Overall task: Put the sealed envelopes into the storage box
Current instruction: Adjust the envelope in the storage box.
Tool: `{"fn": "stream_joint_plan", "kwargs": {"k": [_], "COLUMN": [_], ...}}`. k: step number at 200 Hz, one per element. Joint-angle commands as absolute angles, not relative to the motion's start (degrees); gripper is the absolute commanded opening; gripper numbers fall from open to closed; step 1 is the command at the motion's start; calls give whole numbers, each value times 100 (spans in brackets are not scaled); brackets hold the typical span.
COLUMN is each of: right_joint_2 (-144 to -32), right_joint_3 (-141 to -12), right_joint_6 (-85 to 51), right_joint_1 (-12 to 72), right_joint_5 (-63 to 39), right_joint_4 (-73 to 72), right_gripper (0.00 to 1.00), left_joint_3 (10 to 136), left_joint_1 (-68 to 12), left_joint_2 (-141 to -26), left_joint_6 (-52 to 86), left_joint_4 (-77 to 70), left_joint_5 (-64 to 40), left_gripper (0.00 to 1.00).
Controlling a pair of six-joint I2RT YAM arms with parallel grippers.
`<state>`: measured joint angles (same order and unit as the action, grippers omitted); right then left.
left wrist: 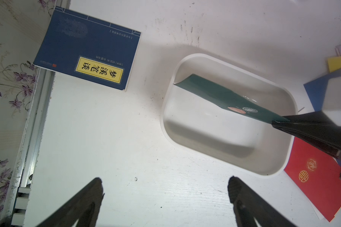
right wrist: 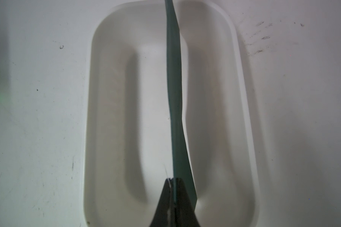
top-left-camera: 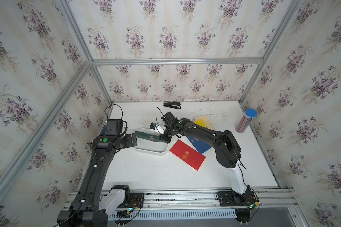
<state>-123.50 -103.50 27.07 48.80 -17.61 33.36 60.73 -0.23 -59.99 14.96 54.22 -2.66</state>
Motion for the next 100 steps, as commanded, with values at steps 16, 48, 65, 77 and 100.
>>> {"fn": "stream_joint_plan", "kwargs": {"k": [16, 48, 65, 77, 100], "right_joint_2": [-12539, -12739, -12851, -12910, -12961], "right_joint_3": [-10797, -11044, -11111, -11144, -11162], "right_joint_6": [2962, 2968, 2919, 2927, 2829], "right_joint_1": [4827, 4783, 4734, 4712, 4660], "right_joint_5": [-1866, -1949, -1912, -1888, -1790], "right_joint_4": [4180, 4282, 4237, 4216, 4061], "right_gripper": [1, 3, 5, 6, 17], "left_joint_3": [6068, 6080, 6069, 6039, 6002], "left_joint_1": [-18, -18, -18, -18, -18], "left_joint_2": [-6037, -6064, -6057, -6006, -5968], "left_joint_6": [1498, 1494, 1444, 1415, 1416], "left_joint_4": [5303, 5308, 5293, 5241, 5202], "left_joint_5": [-281, -312, -390, -482, -484], "left_gripper": [100, 100, 100, 100, 100]}}
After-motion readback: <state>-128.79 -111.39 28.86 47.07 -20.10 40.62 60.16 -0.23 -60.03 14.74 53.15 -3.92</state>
